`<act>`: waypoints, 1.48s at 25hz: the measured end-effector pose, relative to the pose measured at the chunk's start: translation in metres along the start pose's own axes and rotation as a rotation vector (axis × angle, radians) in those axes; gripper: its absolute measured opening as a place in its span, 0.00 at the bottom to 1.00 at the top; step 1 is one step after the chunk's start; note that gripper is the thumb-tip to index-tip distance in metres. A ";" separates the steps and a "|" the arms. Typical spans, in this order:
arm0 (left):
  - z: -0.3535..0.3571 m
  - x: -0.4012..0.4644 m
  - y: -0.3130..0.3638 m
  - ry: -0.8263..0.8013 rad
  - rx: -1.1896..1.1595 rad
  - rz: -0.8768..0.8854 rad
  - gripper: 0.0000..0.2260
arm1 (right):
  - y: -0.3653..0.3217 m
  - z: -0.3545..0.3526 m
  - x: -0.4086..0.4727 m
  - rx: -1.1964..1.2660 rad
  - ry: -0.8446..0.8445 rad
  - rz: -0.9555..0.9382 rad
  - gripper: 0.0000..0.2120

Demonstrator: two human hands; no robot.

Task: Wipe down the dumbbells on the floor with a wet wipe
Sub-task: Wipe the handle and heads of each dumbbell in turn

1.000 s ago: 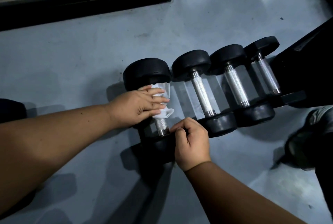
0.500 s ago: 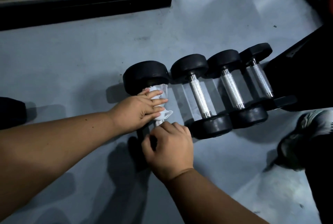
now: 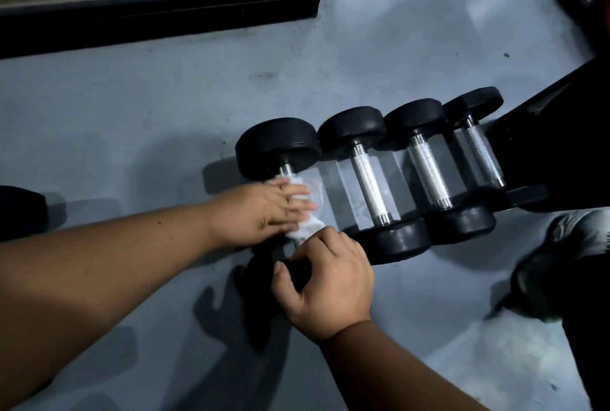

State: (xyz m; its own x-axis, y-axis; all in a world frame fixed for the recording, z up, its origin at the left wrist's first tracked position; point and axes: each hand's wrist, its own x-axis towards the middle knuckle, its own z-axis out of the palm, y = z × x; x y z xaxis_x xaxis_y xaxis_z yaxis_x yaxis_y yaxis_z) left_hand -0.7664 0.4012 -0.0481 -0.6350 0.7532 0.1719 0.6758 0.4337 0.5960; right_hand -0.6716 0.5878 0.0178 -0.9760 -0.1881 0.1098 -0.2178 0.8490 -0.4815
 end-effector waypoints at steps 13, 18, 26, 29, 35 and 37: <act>0.014 -0.004 0.014 -0.064 0.002 0.128 0.16 | 0.012 -0.004 0.003 0.055 0.010 -0.017 0.12; 0.001 0.008 -0.008 0.121 -0.097 -0.123 0.17 | 0.013 -0.005 0.001 0.049 0.041 -0.022 0.14; 0.028 -0.008 0.021 0.013 -0.135 0.055 0.14 | 0.013 -0.002 0.003 0.048 0.087 -0.033 0.10; 0.014 -0.002 0.009 0.023 -0.087 0.050 0.17 | 0.012 -0.002 0.004 0.045 0.091 -0.019 0.09; 0.008 -0.002 0.000 0.261 -0.119 -0.148 0.14 | 0.013 -0.002 0.004 0.030 0.081 -0.017 0.11; 0.022 -0.012 0.014 0.232 -0.080 -0.050 0.13 | 0.013 -0.002 0.003 0.032 0.077 -0.020 0.12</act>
State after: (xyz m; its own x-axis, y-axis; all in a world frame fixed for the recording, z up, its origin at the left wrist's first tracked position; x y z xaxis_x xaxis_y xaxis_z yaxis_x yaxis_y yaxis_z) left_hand -0.7410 0.4096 -0.0593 -0.7420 0.5942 0.3105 0.6155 0.4203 0.6667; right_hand -0.6776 0.5998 0.0138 -0.9686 -0.1653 0.1860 -0.2385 0.8292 -0.5056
